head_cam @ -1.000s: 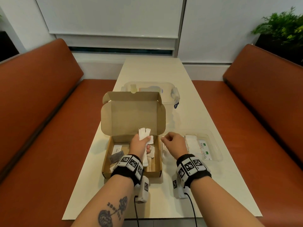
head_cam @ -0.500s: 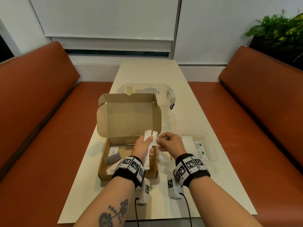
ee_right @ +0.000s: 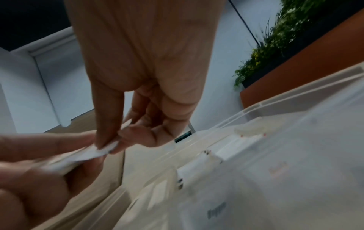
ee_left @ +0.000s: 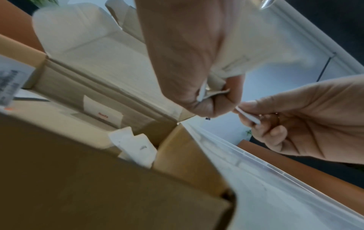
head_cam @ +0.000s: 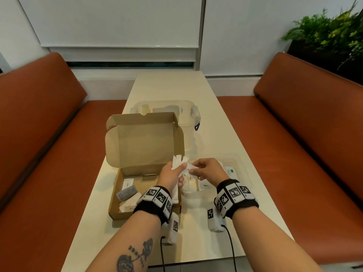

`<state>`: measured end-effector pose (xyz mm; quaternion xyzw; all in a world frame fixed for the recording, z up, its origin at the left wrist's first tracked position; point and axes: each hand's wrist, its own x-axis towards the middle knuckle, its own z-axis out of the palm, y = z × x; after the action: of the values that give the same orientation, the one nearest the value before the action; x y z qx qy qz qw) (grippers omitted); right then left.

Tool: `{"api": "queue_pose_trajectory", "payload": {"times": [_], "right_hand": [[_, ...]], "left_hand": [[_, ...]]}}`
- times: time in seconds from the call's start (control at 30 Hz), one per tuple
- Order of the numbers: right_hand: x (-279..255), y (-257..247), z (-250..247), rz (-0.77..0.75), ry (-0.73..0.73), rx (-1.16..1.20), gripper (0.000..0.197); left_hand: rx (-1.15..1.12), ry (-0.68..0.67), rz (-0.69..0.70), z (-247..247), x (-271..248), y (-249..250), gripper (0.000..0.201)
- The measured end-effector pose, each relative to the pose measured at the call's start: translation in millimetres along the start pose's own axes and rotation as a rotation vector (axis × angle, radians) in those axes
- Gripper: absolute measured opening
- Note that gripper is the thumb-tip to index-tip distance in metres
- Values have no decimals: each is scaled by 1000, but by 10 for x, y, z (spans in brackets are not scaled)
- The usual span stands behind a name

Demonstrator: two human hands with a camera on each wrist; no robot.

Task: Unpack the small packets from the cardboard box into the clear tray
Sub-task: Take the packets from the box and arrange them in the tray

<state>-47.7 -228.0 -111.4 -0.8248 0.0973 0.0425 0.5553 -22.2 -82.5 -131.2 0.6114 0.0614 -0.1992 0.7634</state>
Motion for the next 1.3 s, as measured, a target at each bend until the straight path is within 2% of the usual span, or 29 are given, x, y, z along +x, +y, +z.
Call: {"api": "queue_pose_trajectory", "payload": {"times": [0.17, 0.3, 0.43, 0.83, 0.9, 1.0, 1.07, 1.3], "right_hand": [[24, 140, -290, 73, 169, -179, 6], [15, 267, -377, 179, 115, -425, 4], [26, 325, -286, 228, 82, -537, 9], [94, 371, -177, 186, 74, -630, 11], [79, 351, -142, 158, 79, -680, 9], [64, 352, -76, 87, 131, -729, 24], [61, 351, -57, 43, 136, -750, 21], [57, 412, -78, 19, 36, -770, 16]], "left_hand": [[-3, 1, -102, 80, 38, 32, 22], [-14, -5, -134, 84, 45, -6, 25], [-39, -2, -150, 93, 47, -19, 23], [-51, 31, -154, 14, 35, 12, 22], [-45, 31, -153, 5, 29, 7, 21], [-60, 28, -139, -6, 22, 2, 20], [-68, 27, -136, -18, 20, 3, 19], [-70, 19, -137, -45, 2, -20, 19]]}}
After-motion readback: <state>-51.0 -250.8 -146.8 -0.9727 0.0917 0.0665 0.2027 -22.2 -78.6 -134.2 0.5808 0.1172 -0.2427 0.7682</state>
